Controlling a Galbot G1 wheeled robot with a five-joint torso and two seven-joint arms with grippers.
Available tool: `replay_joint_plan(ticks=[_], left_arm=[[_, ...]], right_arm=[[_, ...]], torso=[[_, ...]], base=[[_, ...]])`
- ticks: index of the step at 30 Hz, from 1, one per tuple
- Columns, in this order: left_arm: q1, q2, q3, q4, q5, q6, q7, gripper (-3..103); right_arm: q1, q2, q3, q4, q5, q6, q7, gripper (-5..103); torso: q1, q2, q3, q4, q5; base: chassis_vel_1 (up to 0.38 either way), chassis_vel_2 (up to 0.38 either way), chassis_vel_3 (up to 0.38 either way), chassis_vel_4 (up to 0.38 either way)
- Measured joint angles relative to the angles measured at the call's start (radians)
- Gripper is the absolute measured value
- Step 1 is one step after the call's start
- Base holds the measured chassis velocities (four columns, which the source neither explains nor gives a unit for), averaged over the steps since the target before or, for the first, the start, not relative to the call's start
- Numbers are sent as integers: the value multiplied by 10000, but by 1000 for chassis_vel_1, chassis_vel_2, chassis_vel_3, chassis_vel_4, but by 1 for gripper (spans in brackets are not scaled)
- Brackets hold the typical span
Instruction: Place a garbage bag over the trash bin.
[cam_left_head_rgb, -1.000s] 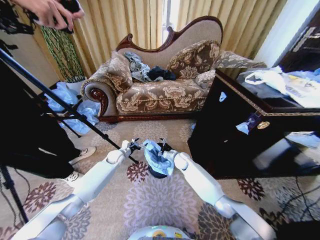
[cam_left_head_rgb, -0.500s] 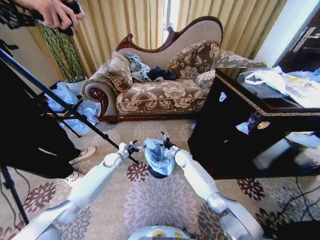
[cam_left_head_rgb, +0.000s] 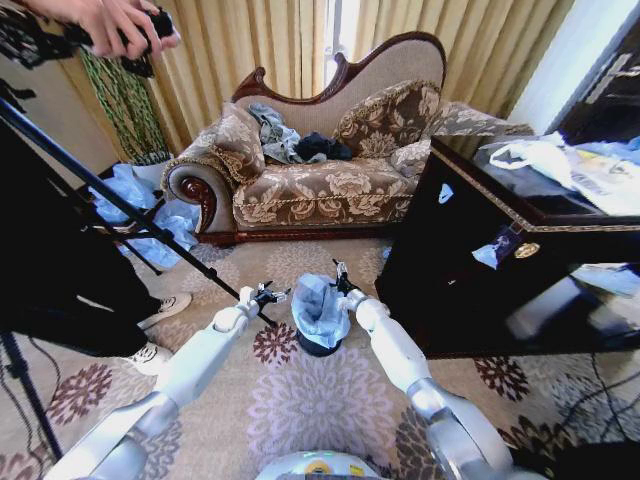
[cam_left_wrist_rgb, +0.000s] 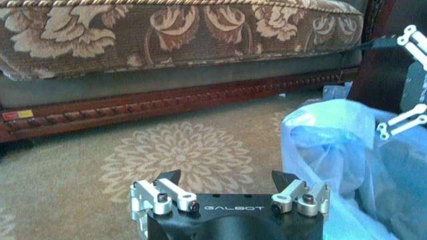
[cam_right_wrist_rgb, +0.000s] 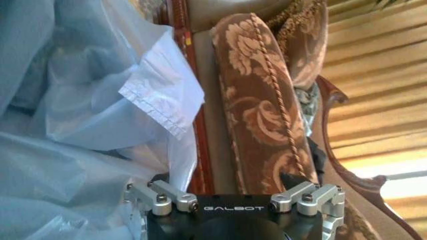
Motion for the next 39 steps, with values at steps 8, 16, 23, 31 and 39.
replay_joint_plan(ticks=[8,16,23,31,39], left_arm=[[96,-73,-74,52,1,-14,9,92],[153,-110,-242,287,45,-27,9,92],[423,246,-491,-644,-345,261,8,94],[86,1082,-133,-2627,-1442,1070,-147,81],[-1212,808,1077,-2361,-2133,1655,-667,62]], right_arm=[[19,-144,282,-78,-258,142,223,100],[-137,-393,806,-273,-387,693,474,100],[-482,-750,196,316,773,619,106,100],[-835,-631,-177,794,1430,405,-79,100],[-1074,-1040,-194,1381,1843,401,-60,100]], torso=[[0,0,0,1,1],[0,0,0,0,-1],[0,0,0,0,-2],[-2,0,-1,4,3],[-1,0,-1,1,2]], base=[[0,0,0,0],[0,0,0,0],[0,0,0,0],[0,0,0,0],[0,0,0,0]])
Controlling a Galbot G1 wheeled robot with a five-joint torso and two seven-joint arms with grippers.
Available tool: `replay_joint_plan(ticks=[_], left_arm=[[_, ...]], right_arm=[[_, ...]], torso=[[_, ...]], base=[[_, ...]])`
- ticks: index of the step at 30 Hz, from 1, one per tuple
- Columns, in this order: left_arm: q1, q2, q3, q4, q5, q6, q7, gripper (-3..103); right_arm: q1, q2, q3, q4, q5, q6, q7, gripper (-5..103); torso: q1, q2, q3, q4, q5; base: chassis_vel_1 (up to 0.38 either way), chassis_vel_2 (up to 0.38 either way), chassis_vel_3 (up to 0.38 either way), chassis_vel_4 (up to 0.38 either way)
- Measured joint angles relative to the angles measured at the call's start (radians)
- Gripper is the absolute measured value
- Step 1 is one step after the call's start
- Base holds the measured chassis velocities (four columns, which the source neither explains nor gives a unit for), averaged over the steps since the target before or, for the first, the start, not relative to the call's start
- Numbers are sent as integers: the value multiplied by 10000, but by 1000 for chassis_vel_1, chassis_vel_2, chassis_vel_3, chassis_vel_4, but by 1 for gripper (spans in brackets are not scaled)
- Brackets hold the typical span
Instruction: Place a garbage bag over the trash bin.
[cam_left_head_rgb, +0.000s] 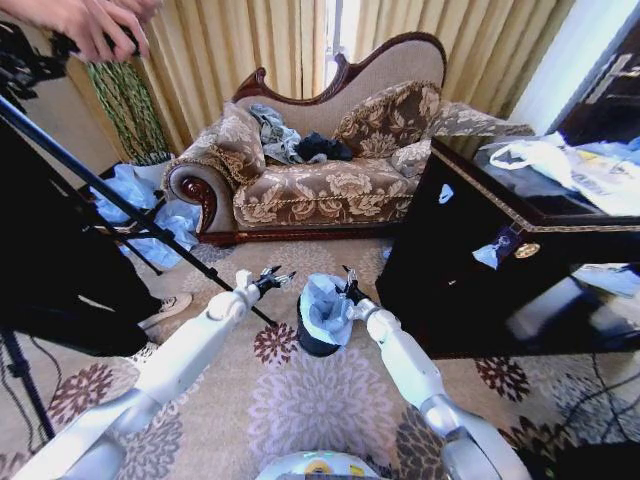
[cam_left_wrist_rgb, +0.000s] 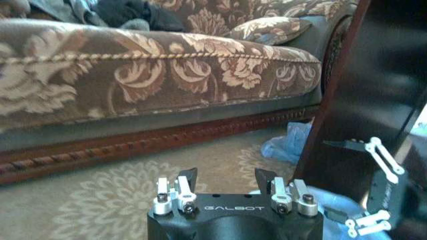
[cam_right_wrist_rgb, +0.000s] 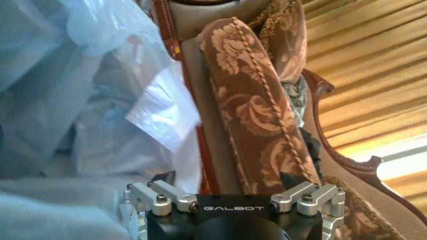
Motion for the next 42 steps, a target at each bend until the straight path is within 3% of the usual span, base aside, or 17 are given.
replay_joint_plan(ticks=[2,4,5,7,9,11,12,14,16,18,23,26,31,34,42], left_arm=[[-317,-309,216,100,-437,487,-395,59],[-366,-425,331,-199,-1261,1099,-1006,65],[-366,-425,331,-199,-1261,1099,-1006,65],[-306,-532,190,-788,-2826,2017,-1955,68],[-275,-571,119,-913,-3174,2187,-2161,68],[-135,-803,-321,-1391,-4619,2987,-3525,76],[-135,-803,-321,-1391,-4619,2987,-3525,76],[-8,-1002,-680,-1541,-5356,3566,-4767,77],[33,-1017,-734,-1574,-5428,3666,-4941,77],[179,-976,-846,-1794,-5566,3956,-5491,77],[143,-910,-740,-1968,-5774,4302,-5936,78],[-397,-1185,-264,-1515,-6597,4536,-6878,76],[-855,-1581,17,-819,-7348,4616,-7676,74],[-1120,-1708,270,-501,-8150,4777,-8632,76],[-1548,-1895,881,-165,-8866,4827,-9910,78]], right_arm=[[-90,-418,-84,285,263,-41,-68,100],[-161,-664,-109,492,434,-48,-113,100],[-161,-664,-109,492,434,-48,-113,100],[-290,-991,-162,932,723,-157,-225,100],[-313,-1060,-185,1032,807,-191,-252,100],[-394,-1417,-400,1502,1326,-398,-393,100],[-394,-1417,-400,1502,1326,-398,-393,100],[-431,-1476,-567,1547,1588,-426,-414,100],[-442,-1460,-585,1547,1603,-426,-414,100],[-489,-1336,-692,1553,1644,-426,-414,100],[-416,-1157,-800,1488,1615,-421,-418,100],[-360,-1095,-910,1506,1576,-414,-449,100],[-384,-1114,-938,1527,1564,-405,-462,100],[-387,-1170,-1006,1557,1635,-400,-502,100],[-375,-1199,-1127,1611,1918,-433,-567,100]], torso=[[0,0,0,-6,-2],[1,0,1,-4,1],[1,0,1,-4,1],[1,0,0,-1,0],[1,0,0,0,1],[0,1,0,-1,-3],[0,1,0,-1,-3],[1,0,0,-2,-1],[2,0,0,-2,-1],[1,0,0,0,-1],[0,0,0,3,-1],[1,0,0,1,-2],[1,0,0,-2,-1],[2,0,1,-2,-2],[1,0,1,0,-1]], base=[[0,0,0,0],[0,0,0,0],[0,0,0,0],[0,0,0,0],[0,0,0,0],[0,0,0,0],[0,0,0,0],[0,0,0,0],[0,0,0,0],[0,0,0,0],[0,0,0,0],[0,0,0,0],[0,0,0,0],[0,0,0,0],[0,0,0,0]])
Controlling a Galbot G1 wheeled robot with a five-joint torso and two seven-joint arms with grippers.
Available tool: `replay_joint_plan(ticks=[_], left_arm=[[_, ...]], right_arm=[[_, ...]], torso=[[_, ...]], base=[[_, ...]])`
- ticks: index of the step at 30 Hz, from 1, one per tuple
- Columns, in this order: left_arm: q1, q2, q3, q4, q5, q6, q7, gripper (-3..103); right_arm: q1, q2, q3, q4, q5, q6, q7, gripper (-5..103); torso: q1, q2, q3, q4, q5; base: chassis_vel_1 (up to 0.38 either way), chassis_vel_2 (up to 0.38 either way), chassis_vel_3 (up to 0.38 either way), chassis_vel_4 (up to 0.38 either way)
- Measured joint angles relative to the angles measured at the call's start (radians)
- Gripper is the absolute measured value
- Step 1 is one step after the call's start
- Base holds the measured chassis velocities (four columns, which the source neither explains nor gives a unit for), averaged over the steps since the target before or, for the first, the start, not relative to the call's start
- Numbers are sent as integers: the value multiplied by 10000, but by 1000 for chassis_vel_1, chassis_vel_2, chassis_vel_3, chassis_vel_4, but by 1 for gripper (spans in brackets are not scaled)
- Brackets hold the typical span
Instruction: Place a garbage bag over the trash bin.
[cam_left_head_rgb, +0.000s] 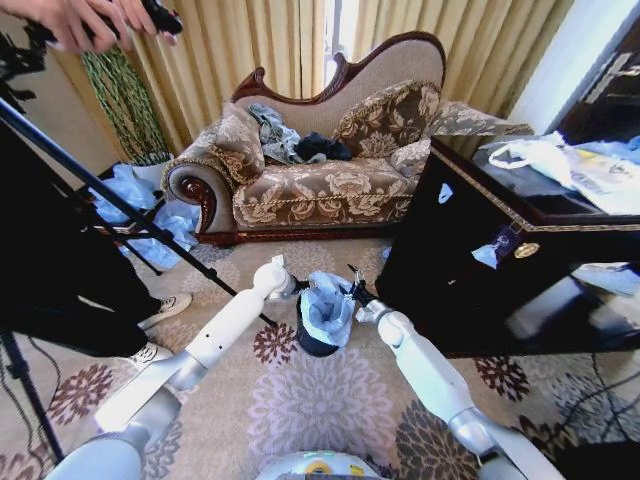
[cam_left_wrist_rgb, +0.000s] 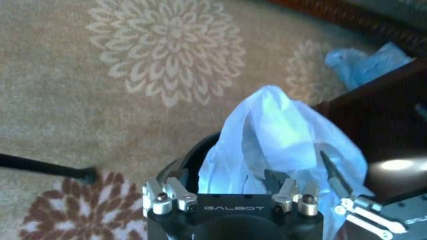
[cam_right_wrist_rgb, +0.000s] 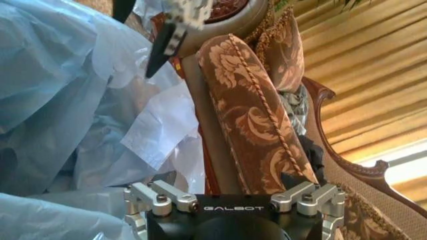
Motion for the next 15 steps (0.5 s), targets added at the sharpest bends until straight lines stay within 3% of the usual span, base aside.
replay_joint_plan(ticks=[9,12,14,15], left_arm=[[-710,-44,994,376,-420,213,-726,82],[-893,-71,1133,445,-474,159,-714,74],[-917,-95,1132,419,-503,144,-760,74],[-928,-139,1084,318,-604,132,-945,62]], right_arm=[[-28,-180,-39,40,420,-13,-44,100],[-53,-251,-32,110,498,-13,-46,100],[-61,-287,-29,154,520,-15,-49,100],[-65,-338,-29,206,564,-19,-62,100]], torso=[[0,0,0,0,0],[-1,0,0,0,1],[-1,0,0,0,0],[0,0,0,0,-2]], base=[[0,0,0,0],[0,0,0,0],[0,0,0,0],[0,0,0,0]])
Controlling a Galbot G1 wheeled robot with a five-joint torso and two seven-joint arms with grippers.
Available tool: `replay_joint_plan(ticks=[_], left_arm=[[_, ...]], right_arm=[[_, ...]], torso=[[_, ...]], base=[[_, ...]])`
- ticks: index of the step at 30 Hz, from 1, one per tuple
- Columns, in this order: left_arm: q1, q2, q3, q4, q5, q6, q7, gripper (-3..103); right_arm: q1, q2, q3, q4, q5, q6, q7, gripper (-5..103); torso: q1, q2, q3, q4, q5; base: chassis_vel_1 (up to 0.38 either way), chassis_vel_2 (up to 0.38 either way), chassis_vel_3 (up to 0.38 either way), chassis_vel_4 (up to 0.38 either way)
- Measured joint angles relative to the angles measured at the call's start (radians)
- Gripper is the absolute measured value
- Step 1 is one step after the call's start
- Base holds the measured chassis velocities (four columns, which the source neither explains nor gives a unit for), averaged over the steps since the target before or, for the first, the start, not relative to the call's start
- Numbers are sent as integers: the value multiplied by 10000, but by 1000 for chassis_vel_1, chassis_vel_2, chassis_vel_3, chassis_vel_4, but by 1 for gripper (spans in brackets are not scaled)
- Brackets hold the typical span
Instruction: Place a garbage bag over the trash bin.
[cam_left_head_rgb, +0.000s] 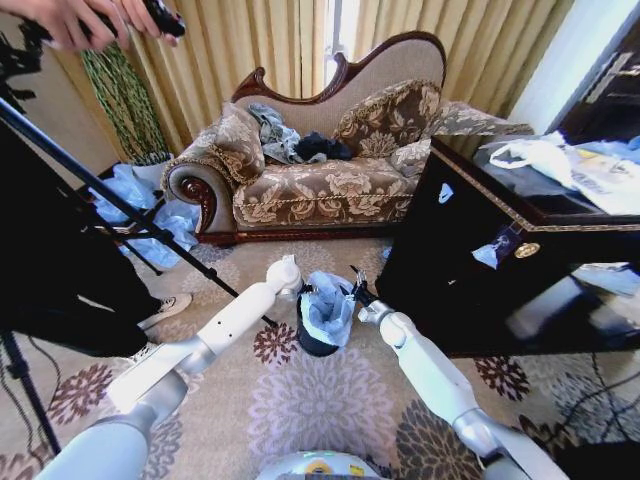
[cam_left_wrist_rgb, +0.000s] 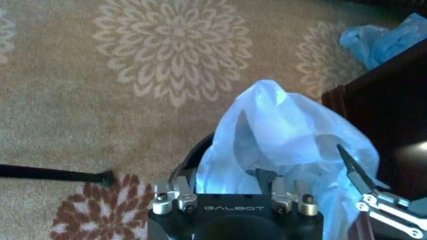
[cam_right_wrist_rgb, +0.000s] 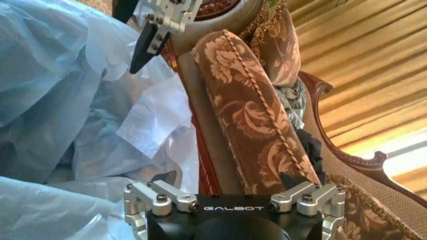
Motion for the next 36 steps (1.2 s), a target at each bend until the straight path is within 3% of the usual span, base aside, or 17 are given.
replay_joint_plan(ticks=[3,7,12,15,18,22,36], left_arm=[[-9,-3,-52,-95,-78,-8,-139,53],[-9,8,18,-60,-91,-42,-154,50],[11,-7,142,102,-58,-213,-20,31],[6,50,212,153,-12,-306,109,26],[4,191,264,117,6,-388,191,10],[54,352,272,-25,-22,-441,208,0],[430,889,-146,-586,-48,-529,351,0]], right_arm=[[0,-18,6,12,30,-4,-6,100],[-16,-17,14,12,32,-5,-9,100],[-77,-18,18,10,32,7,-11,100],[-91,-17,30,10,32,20,-11,100],[-101,-17,39,13,31,31,-13,100],[-100,3,44,-73,6,86,-19,100],[347,539,95,-751,-640,153,78,100]], torso=[[-1,0,0,-1,3],[-1,0,0,0,1],[-1,0,0,0,2],[-1,0,0,-1,1],[-1,0,0,1,1],[-1,0,0,-1,1],[-1,0,0,1,-1]], base=[[0,0,0,0],[0,0,0,0],[0,0,0,0],[0,0,0,0],[0,0,0,0],[0,0,0,0],[0,0,0,0]])
